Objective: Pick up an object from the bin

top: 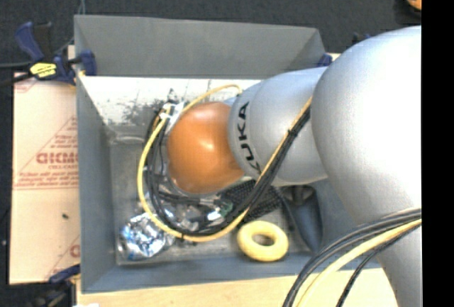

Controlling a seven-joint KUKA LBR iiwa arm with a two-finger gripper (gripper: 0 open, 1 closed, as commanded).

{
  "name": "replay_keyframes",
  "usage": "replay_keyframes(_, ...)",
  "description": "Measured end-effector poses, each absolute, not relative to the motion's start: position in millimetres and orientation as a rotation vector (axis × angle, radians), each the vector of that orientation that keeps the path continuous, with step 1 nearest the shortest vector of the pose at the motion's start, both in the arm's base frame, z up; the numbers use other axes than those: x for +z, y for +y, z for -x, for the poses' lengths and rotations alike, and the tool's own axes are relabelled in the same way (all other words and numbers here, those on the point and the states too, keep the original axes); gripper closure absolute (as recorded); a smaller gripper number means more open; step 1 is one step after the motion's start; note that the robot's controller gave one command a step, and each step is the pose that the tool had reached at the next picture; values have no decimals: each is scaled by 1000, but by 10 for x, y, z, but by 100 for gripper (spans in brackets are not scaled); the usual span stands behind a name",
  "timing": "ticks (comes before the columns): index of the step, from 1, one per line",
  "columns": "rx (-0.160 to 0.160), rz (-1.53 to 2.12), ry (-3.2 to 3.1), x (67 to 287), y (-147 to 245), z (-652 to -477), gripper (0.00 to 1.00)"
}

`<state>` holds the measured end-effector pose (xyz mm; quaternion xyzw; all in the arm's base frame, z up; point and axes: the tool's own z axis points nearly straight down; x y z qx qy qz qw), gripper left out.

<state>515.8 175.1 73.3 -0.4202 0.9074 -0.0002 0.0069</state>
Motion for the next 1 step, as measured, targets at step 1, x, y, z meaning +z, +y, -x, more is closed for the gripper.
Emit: replay_keyframes(1,8,795,3030,709,-57,-4908,100)
